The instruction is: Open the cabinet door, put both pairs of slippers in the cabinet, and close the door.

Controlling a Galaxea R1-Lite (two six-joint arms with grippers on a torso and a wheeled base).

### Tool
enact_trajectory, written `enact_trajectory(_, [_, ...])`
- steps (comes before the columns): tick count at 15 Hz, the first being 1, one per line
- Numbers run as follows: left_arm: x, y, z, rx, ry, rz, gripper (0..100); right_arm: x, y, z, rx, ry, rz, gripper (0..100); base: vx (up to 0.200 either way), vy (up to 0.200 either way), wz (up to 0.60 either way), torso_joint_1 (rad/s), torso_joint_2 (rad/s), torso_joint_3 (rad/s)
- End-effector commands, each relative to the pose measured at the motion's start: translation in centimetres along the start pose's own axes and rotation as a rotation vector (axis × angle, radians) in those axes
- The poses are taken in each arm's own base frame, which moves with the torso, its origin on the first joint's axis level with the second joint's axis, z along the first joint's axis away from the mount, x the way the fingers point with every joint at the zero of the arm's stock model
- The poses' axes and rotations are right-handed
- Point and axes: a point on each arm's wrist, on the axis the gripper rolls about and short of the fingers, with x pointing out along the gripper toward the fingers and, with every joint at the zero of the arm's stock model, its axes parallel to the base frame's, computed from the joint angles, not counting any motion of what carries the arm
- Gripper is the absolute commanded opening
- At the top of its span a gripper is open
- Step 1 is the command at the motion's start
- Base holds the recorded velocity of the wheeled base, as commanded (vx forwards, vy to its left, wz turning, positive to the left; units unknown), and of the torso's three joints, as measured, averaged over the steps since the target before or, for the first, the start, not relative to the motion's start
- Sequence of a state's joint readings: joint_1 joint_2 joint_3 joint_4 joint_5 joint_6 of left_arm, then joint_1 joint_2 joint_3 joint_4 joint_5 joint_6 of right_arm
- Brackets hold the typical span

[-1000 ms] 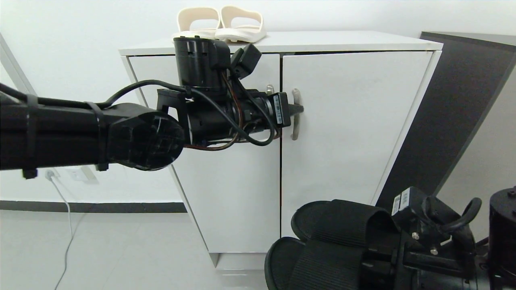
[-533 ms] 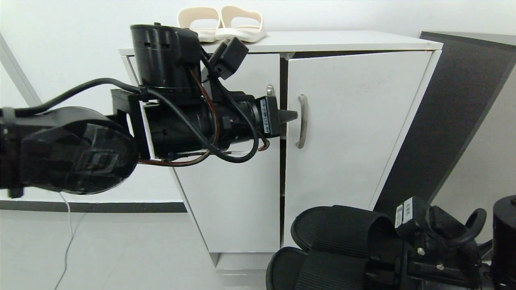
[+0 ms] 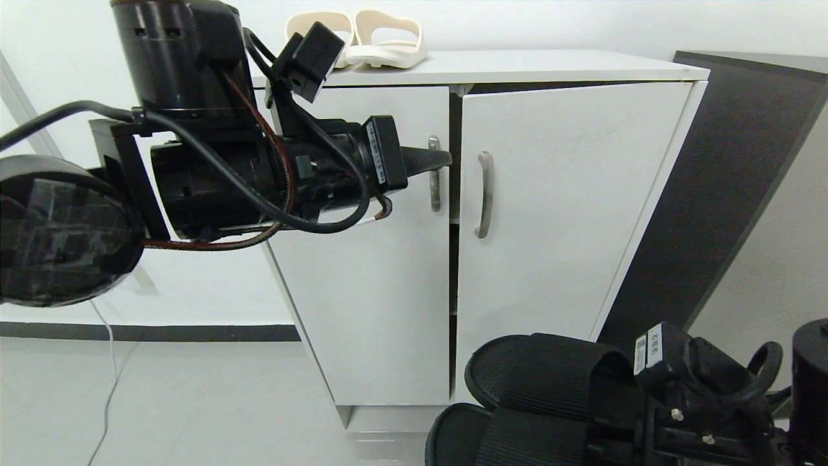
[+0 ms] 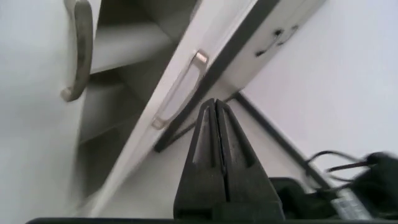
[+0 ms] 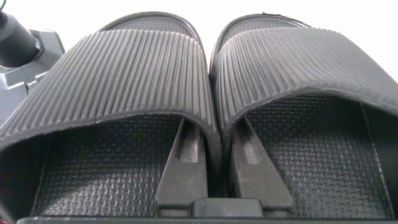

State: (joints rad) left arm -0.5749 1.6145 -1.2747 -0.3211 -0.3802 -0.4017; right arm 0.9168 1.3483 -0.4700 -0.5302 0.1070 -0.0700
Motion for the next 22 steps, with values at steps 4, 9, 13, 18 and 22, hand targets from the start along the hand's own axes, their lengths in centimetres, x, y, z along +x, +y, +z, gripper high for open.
enact_trajectory(4, [3.7,3.3,0.4,-0.021,-0.037,0.023,0,0.0,0.2,-0.1,-0.005,0.004,0.008,0,0.000,0.000,0.00,0.000,0.00,0.000])
enact_trajectory(9, [6.1,4.3,-0.1,-0.014,-0.064,-0.003,0,0.0,0.5,-0.3,-0.009,0.013,0.020,0,0.000,0.000,0.00,0.000,0.00,0.000])
enact_trajectory(13, [6.1,3.6,-0.5,-0.016,-0.054,-0.013,0,0.1,0.9,-0.5,-0.013,0.024,0.038,0,-0.100,0.000,0.00,0.002,0.00,0.001])
enact_trajectory(18, [4.7,-1.6,-1.8,-0.004,-0.020,-0.134,0,0.2,0.9,-0.7,-0.014,0.031,0.042,0,-0.200,0.000,0.00,0.001,0.00,0.000])
enact_trajectory(22, [4.4,-1.4,-2.0,-0.003,-0.013,-0.124,0,0.2,0.9,-0.6,-0.014,0.026,0.041,0,-0.100,0.000,0.00,0.001,0.00,-0.001])
